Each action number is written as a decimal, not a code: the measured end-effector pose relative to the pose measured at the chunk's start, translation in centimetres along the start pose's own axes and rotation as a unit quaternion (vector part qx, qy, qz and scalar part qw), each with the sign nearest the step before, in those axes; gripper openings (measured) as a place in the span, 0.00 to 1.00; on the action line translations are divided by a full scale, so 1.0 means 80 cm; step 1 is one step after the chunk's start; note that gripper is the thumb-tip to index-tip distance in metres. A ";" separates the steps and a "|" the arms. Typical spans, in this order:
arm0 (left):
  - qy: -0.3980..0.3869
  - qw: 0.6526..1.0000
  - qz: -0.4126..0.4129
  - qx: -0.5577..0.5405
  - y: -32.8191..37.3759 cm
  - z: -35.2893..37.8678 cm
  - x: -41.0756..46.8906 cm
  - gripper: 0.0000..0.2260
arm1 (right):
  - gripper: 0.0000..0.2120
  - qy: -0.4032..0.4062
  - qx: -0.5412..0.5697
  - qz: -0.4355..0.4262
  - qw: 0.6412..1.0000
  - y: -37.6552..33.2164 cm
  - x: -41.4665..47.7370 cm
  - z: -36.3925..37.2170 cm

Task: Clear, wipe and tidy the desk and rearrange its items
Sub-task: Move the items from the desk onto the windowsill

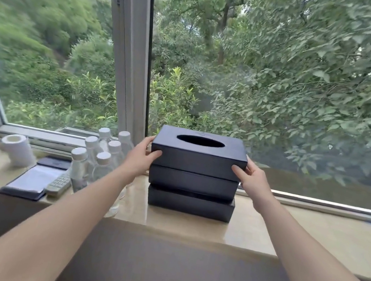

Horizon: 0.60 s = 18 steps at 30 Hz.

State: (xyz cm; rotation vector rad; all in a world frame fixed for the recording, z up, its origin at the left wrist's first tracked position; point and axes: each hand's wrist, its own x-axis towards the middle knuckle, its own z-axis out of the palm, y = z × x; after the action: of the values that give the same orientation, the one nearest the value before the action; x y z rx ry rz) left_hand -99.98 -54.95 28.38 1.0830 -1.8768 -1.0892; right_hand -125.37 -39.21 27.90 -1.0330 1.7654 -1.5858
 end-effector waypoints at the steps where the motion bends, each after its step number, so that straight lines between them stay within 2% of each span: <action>1: 0.000 1.000 -0.004 0.000 -0.001 0.000 0.000 0.22 | 0.22 -0.002 -0.012 0.004 1.000 0.000 0.000 0.000; 3: -0.001 1.000 -0.008 0.003 -0.001 -0.001 -0.001 0.22 | 0.24 -0.008 -0.035 0.015 0.999 -0.001 -0.001 0.001; 7: -0.005 0.999 -0.009 0.036 -0.001 -0.005 -0.009 0.24 | 0.37 -0.014 -0.055 0.038 0.998 -0.001 -0.004 0.004; 11: -0.028 0.996 -0.019 0.081 -0.008 -0.016 -0.029 0.27 | 0.34 0.094 -0.125 0.012 0.988 -0.009 -0.016 0.022; 15: -0.071 0.989 -0.016 0.128 -0.015 -0.029 -0.048 0.23 | 0.31 0.142 -0.193 -0.025 0.970 -0.015 -0.036 0.037; 18: -0.095 0.978 0.016 0.186 -0.012 -0.043 -0.058 0.20 | 0.27 0.176 -0.259 -0.098 0.945 -0.022 -0.055 0.047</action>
State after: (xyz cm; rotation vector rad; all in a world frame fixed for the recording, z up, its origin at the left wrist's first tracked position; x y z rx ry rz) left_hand -94.86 -52.12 28.14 1.1789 -2.3073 -0.8668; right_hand -119.57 -37.67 28.63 -1.2490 2.4831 -1.5259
